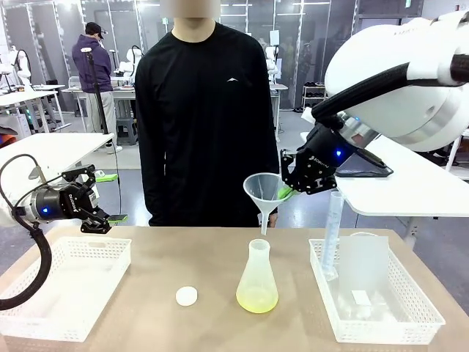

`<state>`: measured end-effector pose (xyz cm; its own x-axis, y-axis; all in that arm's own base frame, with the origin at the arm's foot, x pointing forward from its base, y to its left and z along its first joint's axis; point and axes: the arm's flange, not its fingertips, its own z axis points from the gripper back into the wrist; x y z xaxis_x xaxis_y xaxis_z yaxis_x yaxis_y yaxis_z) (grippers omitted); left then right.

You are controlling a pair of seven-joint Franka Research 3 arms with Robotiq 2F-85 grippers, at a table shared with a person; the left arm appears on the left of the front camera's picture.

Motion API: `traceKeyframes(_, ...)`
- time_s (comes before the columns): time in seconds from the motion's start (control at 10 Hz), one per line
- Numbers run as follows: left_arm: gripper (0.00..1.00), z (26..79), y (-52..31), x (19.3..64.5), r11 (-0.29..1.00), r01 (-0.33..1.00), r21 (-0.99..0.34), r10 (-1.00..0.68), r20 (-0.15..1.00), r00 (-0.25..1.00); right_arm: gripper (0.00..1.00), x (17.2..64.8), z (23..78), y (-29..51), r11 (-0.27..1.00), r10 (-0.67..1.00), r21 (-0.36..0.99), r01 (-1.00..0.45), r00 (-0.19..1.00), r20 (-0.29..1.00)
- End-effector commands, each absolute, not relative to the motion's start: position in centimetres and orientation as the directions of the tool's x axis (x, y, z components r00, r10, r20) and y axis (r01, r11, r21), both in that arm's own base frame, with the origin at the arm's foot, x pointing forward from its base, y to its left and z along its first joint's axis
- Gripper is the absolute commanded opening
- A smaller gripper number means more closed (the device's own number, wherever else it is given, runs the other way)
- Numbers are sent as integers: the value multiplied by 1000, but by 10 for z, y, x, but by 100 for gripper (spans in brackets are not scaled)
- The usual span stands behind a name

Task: Prepare the solutions needed for the experiment.
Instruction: Once the solution is in the Big flask , pick up the Plastic Funnel and place it back into the right Organizing basket.

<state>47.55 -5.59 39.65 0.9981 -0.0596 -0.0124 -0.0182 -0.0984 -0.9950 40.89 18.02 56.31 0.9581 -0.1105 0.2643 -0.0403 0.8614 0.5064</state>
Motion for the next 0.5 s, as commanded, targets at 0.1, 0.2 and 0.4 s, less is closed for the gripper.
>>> traceKeyframes(0.1, 100, 398, -56, 474, -100, -9, -995, -59, -3, 998, 0, 404, 576, 174, 847, -95, 525, -85, 947, 307)
traceKeyframes(0.2, 100, 398, -56, 474, -100, -9, -995, -59, -3, 998, 0, 404, 576, 172, 849, -98, 523, -79, 948, 303)
traceKeyframes(0.4, 100, 398, -56, 474, -100, -9, -995, -59, -3, 998, 0, 395, 575, 153, 863, -82, 500, -73, 957, 280)
